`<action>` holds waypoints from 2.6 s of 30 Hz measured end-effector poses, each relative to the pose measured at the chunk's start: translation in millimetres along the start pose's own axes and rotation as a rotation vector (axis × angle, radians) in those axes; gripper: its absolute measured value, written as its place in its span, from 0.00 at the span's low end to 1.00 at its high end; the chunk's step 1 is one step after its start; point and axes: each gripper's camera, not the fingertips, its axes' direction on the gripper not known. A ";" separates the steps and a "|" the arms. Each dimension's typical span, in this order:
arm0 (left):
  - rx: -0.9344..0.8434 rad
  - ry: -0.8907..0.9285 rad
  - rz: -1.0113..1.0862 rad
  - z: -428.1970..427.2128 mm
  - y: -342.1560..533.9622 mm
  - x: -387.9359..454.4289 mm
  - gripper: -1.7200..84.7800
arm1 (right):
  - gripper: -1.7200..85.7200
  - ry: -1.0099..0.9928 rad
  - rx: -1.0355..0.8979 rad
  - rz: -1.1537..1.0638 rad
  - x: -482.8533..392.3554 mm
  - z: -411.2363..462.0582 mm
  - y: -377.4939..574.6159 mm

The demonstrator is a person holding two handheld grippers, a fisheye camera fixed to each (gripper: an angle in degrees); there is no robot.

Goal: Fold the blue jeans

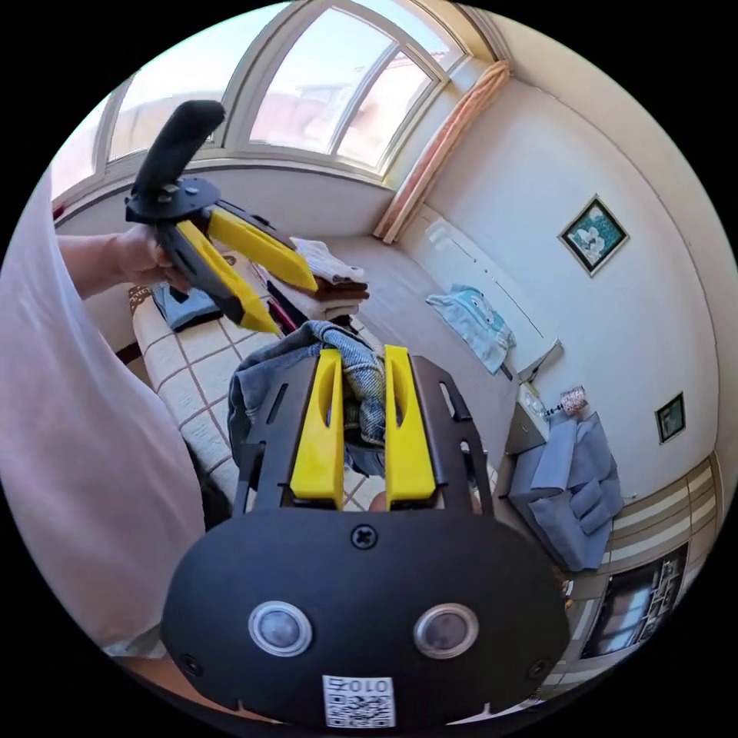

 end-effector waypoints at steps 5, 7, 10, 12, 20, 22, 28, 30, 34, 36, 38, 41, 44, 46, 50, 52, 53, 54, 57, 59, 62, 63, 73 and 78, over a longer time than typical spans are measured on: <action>-0.016 0.050 0.115 -12.3 -64.8 7.7 0.12 | 0.11 0.015 0.157 -0.170 -26.7 -8.2 -20.6; -0.054 -0.053 0.112 -22.6 -84.5 5.2 0.08 | 0.13 0.054 0.125 -0.172 -29.3 8.0 -24.0; -0.049 -0.062 -0.022 -39.0 -99.6 -25.0 0.05 | 0.16 -0.023 0.092 -0.030 -8.7 39.0 -9.7; -0.033 0.021 -0.180 -47.7 -98.2 -57.8 0.04 | 0.17 -0.201 0.268 0.212 24.9 46.2 32.5; 0.129 0.004 -0.455 -107.9 -101.3 -109.1 0.03 | 0.19 -0.640 0.344 0.573 28.2 156.8 129.6; 0.175 0.007 -0.532 -116.8 -100.8 -117.1 0.03 | 0.19 -0.713 0.350 0.600 14.0 181.3 137.0; 0.071 -0.051 -0.283 -121.3 -134.0 -87.3 0.05 | 0.21 -0.754 0.377 0.647 15.6 245.0 147.6; 0.049 -0.052 -0.156 -121.5 -139.7 -72.3 0.07 | 0.19 -0.780 0.358 0.671 27.0 267.5 154.2; 0.041 -0.005 -0.052 -135.3 -139.7 -73.4 0.10 | 0.16 -0.799 0.366 0.624 20.4 291.6 170.4; 0.063 0.125 -0.095 -140.6 -132.9 -92.4 0.11 | 0.13 -0.787 0.354 0.550 14.5 301.5 173.7; 0.077 0.239 -0.126 -146.6 -124.7 -112.7 0.14 | 0.11 -0.774 0.337 0.492 11.3 309.5 173.2; 0.084 0.301 -0.153 -154.9 -119.5 -131.4 0.17 | 0.09 -0.725 0.299 0.428 7.6 322.7 172.3; 0.132 0.357 -0.227 -164.1 -110.0 -156.4 0.18 | 0.08 -0.720 0.294 0.384 5.8 335.4 174.5; 0.156 0.359 -0.267 -172.4 -105.6 -171.3 0.18 | 0.08 -0.744 0.305 0.365 3.7 342.7 176.6; 0.082 0.322 -0.179 -191.8 -116.5 -176.0 0.18 | 0.08 -0.793 0.308 0.316 0.9 359.7 183.3; 0.006 0.238 -0.057 -196.2 -126.9 -159.2 0.18 | 0.08 -0.832 0.296 0.296 -0.8 369.0 183.4; -0.052 0.148 0.016 -196.8 -132.7 -146.9 0.17 | 0.08 -0.828 0.276 0.287 -2.9 374.9 182.6; -0.081 0.089 0.037 -196.8 -134.3 -143.0 0.17 | 0.08 -0.814 0.249 0.276 -4.5 380.4 181.8; -0.101 0.114 0.022 -199.9 -126.4 -157.1 0.15 | 0.07 -0.802 0.200 0.280 -1.1 390.4 185.8; -0.002 0.319 -0.094 -209.5 -102.2 -192.2 0.12 | 0.07 -0.802 0.204 0.280 -0.3 392.5 192.3; 0.077 0.480 -0.170 -219.7 -74.5 -221.2 0.10 | 0.06 -0.789 0.208 0.306 -1.2 394.8 206.3; 0.081 0.496 -0.177 -221.7 -69.9 -225.2 0.10 | 0.06 -0.784 0.208 0.336 0.5 396.1 215.4; 0.092 0.286 -0.477 -300.0 -8.0 -303.7 0.06 | 0.07 -0.519 0.099 0.714 59.4 372.5 330.9; 0.113 0.235 -0.347 -348.8 -67.1 -290.3 0.05 | 0.07 -0.305 0.210 0.645 129.8 298.0 321.6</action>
